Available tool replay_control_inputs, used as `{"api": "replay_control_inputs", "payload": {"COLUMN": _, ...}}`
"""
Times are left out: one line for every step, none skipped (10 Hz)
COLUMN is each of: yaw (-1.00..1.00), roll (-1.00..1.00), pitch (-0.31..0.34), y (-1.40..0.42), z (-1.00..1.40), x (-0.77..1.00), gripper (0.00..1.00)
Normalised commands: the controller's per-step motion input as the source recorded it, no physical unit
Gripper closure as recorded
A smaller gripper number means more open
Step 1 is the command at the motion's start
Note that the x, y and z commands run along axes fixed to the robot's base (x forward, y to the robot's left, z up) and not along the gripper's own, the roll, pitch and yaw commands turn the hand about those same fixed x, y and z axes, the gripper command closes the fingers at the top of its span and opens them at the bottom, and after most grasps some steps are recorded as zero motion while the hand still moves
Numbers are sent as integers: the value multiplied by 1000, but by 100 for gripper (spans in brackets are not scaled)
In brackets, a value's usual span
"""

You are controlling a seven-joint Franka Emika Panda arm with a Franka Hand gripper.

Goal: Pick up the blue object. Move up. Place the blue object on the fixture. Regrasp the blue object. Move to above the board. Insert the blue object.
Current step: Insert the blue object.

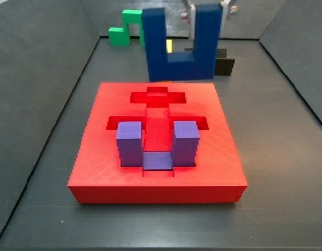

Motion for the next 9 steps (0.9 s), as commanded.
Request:
{"api": "replay_control_inputs", "payload": {"yaw": 0, "roll": 166, "pitch": -131, "y": 137, "z": -269, "x": -123, "gripper": 100}}
{"api": "replay_control_inputs", "payload": {"yaw": 0, "roll": 91, "pitch": -114, "y": 97, "z": -326, "x": -60, "gripper": 100}}
{"api": "replay_control_inputs", "payload": {"yaw": 0, "roll": 6, "pitch": -127, "y": 54, "z": -289, "x": -134, "gripper": 100}}
{"api": "replay_control_inputs", "payload": {"yaw": 0, "roll": 0, "pitch": -76, "y": 23, "z": -266, "x": -120, "gripper": 100}}
{"api": "replay_control_inputs", "payload": {"yaw": 0, "roll": -107, "pitch": -50, "y": 129, "z": -234, "x": -260, "gripper": 100}}
{"api": "replay_control_inputs", "payload": {"yaw": -31, "roll": -146, "pitch": -37, "y": 254, "z": -217, "x": -269, "gripper": 100}}
{"api": "replay_control_inputs", "payload": {"yaw": -74, "roll": -116, "pitch": -26, "y": 297, "z": -189, "x": -254, "gripper": 100}}
{"api": "replay_control_inputs", "payload": {"yaw": -111, "roll": -94, "pitch": -11, "y": 243, "z": -189, "x": -231, "gripper": 100}}
{"api": "replay_control_inputs", "payload": {"yaw": -49, "roll": -119, "pitch": -13, "y": 109, "z": -200, "x": -163, "gripper": 100}}
